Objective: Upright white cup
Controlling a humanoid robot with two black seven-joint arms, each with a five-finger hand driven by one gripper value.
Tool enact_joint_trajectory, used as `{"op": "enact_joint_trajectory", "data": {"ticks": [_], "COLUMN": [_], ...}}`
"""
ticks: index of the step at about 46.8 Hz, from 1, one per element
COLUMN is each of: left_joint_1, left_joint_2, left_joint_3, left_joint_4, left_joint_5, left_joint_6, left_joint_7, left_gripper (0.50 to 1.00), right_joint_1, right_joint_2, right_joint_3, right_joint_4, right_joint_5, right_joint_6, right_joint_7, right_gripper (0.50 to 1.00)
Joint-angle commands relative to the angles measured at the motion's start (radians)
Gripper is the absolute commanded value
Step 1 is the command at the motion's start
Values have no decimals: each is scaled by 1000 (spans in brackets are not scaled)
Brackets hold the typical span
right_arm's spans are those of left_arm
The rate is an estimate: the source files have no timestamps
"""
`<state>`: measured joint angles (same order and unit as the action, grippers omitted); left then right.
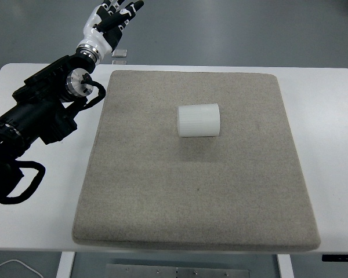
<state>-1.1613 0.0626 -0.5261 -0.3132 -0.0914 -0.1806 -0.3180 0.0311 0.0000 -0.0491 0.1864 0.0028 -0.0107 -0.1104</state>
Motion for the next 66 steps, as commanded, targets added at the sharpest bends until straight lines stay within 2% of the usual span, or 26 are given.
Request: {"op": "enact_joint_trajectory", "data": {"ticks": [1, 12, 17, 25, 34, 39, 46, 58, 66], "left_joint_1": [-26, -75, -109, -170, -215, -219, -224, -239, -276], "left_joint_2": [-3, -10, -13, -15, -1, 0, 0, 22, 20], "left_joint_3": [2, 132, 235, 317, 445, 451, 453, 462, 543], "left_joint_4": [-6, -76, -89, -98, -237, -251, -268, -394, -440], "left_joint_5": [74, 249, 260, 262, 323, 393, 441, 455, 455], "left_joint_6": [3, 3, 3, -2, 9, 26, 29, 66, 98], "left_joint_7": [3, 14, 30, 39, 88, 102, 157, 221, 234], "left_gripper": [992, 990, 990, 990, 990, 990, 990, 992, 992], "right_joint_1": [0, 0, 0, 1, 0, 1, 0, 0, 0], "right_joint_2": [0, 0, 0, 0, 0, 0, 0, 0, 0], "right_joint_3": [0, 0, 0, 0, 0, 0, 0, 0, 0], "right_joint_4": [-1, -1, -1, -1, -1, -1, 1, -1, -1], "right_joint_5": [-1, 0, 0, 0, 0, 0, 0, 0, 0], "right_joint_6": [0, 0, 0, 0, 0, 0, 0, 0, 0], "right_joint_7": [0, 0, 0, 0, 0, 0, 0, 0, 0], "right_gripper": [930, 930, 930, 930, 930, 930, 930, 930, 930]}}
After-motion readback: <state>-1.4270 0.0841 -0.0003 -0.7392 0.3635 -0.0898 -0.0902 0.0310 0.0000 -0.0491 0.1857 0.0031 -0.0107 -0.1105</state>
